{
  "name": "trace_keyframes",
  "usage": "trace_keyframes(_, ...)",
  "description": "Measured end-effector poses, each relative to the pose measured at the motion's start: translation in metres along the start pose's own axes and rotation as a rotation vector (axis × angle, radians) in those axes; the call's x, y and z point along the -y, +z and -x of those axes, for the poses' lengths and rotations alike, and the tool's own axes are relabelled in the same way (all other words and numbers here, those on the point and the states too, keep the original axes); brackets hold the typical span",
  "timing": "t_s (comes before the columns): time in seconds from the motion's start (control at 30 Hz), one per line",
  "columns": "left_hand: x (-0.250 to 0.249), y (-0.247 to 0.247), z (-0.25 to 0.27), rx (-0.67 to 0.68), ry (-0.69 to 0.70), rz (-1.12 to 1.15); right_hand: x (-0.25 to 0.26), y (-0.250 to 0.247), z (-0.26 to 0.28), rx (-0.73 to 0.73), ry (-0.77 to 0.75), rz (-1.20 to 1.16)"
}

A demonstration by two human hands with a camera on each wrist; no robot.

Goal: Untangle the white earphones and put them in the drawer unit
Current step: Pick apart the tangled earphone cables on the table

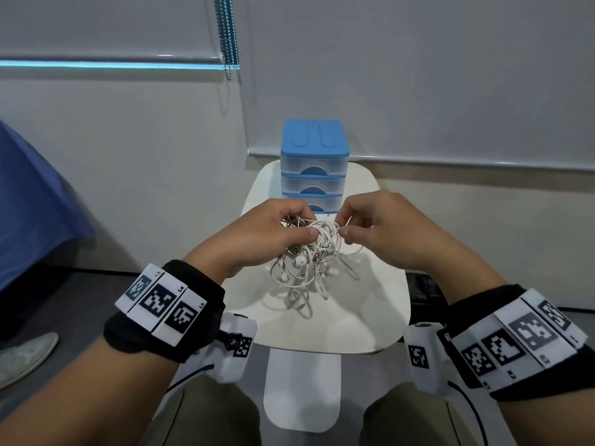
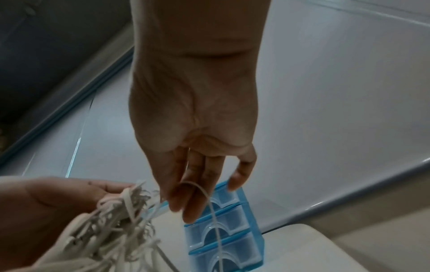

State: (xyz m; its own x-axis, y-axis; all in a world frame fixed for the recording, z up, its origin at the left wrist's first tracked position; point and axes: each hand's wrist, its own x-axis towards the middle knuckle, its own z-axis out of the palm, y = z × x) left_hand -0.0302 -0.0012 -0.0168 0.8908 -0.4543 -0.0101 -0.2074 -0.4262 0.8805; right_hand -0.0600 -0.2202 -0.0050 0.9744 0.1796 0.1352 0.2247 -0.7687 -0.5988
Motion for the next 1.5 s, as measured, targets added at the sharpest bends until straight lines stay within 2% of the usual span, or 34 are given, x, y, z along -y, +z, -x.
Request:
trace_keyframes(0.13, 0.000, 0.000, -0.001, -0.021, 0.006, 0.006, -0.009, -0.001, 0.002, -0.126, -0.043, -0.117)
trace_keyframes(0.4, -0.002, 0.004, -0.003, -0.012, 0.022, 0.037, -0.010, 0.013, -0.002, -0.068, -0.074, -0.375)
trace_keyframes(0.6, 0.003, 0.002, -0.003, -0.048, 0.022, 0.022, -0.017, 0.010, -0.007, -0.084, -0.047, -0.267)
trace_keyframes(0.77, 0.003, 0.001, -0.006, -0.078, 0.021, 0.048, -0.024, 0.006, -0.007, -0.170, -0.015, -0.416)
trace_keyframes(0.93, 0.000, 0.003, -0.005, -0.055, 0.027, 0.052, -0.018, 0.014, -0.007, -0.062, -0.054, -0.469)
trace_keyframes(1.2, 0.003, 0.004, -0.001, -0.034, -0.010, 0.061, -0.016, 0.020, -0.007, 0.013, -0.025, -0.463)
trace_keyframes(1.37, 0.007, 0.007, -0.004, -0.079, -0.011, -0.004, -0.019, 0.024, -0.006, -0.046, 0.039, -0.461)
trace_keyframes(1.5, 0.008, 0.011, -0.008, -0.070, 0.004, -0.079, -0.020, 0.030, -0.004, -0.025, 0.088, -0.495)
